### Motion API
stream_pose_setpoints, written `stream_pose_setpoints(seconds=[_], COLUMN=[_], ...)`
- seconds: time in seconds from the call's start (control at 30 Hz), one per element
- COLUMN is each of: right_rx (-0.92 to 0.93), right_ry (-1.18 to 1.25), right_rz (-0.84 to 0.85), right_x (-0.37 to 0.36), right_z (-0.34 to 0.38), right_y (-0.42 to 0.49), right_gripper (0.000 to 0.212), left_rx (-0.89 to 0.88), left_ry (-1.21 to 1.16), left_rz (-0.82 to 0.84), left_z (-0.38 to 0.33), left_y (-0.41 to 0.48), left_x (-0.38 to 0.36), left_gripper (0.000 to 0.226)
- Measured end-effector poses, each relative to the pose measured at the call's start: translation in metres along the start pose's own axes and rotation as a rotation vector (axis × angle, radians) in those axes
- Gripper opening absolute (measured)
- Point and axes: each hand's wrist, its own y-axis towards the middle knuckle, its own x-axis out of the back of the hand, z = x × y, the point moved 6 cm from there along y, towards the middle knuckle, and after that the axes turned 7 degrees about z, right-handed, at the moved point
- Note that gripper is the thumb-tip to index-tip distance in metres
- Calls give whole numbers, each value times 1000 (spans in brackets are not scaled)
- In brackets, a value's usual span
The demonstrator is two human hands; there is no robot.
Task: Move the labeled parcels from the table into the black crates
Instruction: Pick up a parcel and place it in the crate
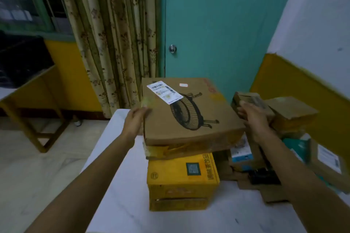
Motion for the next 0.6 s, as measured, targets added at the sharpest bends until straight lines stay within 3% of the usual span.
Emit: stream_pose_setpoints(seconds=[0.13,0.23,0.33,0.4,0.5,0.6], right_rx=[-352,-518,-365,-196,-56,17], right_ry=[37,98,247,330,346,338], right_rz=[346,497,504,488,433,387], right_x=[-26,-35,-34,-33,-34,-37], right_z=[-22,-37,-26,-6,25,37], right_y=[28,31,44,52,56,50], right_gripper=[52,61,57,57,48,46], left_rx=[328,308,25,-138,-272,-323], left_ry=[-151,-176,-233,-285,-326,-386], left_rz=[288,335,390,395,375,320], left_z=[18,20,-1,-25,-57,-70], left_y=[15,24,35,37,45,51], left_x=[-18,-18,-14,-9,-3,5], left_gripper=[82,77,77,89,97,91])
